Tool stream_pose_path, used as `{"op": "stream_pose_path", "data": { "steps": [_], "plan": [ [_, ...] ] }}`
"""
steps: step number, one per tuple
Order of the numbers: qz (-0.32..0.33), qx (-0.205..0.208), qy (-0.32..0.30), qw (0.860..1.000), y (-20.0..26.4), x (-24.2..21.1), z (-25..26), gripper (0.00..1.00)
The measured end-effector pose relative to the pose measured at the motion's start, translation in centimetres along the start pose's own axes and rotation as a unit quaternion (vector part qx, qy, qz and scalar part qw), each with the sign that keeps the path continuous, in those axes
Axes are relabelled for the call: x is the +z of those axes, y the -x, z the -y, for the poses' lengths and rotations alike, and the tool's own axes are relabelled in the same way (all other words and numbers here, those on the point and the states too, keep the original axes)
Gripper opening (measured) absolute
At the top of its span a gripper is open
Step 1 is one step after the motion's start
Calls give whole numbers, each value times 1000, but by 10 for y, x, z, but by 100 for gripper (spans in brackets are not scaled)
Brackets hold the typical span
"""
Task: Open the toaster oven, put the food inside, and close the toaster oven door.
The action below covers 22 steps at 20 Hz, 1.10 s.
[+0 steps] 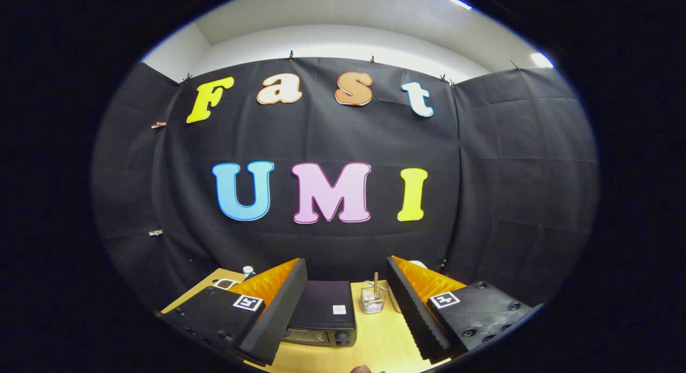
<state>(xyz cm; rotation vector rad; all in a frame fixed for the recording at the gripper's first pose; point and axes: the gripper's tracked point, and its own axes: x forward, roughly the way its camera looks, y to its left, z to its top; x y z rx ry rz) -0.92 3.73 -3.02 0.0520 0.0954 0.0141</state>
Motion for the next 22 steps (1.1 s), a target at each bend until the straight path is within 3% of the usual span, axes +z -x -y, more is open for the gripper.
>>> {"op": "stream_pose_path", "data": {
  "steps": [9, 22],
  "plan": [
    [22, -43, -1, 999, 10, 21, 43, 96],
    [24, -42, 6, 999, 24, 26, 35, 96]
  ]
}}
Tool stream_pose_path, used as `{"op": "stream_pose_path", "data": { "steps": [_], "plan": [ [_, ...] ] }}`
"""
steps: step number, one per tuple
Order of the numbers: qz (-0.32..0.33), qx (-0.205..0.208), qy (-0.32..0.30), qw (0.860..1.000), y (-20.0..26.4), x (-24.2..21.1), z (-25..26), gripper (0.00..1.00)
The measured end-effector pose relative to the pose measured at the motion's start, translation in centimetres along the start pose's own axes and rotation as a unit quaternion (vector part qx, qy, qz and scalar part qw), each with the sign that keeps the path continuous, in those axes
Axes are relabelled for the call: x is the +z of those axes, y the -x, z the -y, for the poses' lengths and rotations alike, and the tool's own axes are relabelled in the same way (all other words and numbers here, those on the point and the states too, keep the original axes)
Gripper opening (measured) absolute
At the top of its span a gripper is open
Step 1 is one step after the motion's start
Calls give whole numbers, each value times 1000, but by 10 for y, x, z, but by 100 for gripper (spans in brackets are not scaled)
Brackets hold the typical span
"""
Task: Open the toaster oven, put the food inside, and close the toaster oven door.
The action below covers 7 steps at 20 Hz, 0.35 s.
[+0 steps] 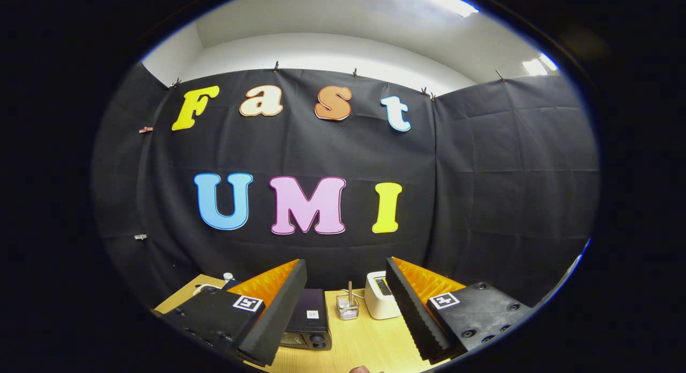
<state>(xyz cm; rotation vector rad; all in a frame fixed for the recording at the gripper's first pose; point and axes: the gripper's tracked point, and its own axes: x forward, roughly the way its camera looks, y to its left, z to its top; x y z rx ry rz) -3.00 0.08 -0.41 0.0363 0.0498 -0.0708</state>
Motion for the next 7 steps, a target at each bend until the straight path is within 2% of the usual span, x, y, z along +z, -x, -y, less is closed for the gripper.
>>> {"op": "stream_pose_path", "data": {
  "steps": [7],
  "plan": [
    [-14, 5, -5, 1000, 2, -12, -7, 97]
  ]
}}
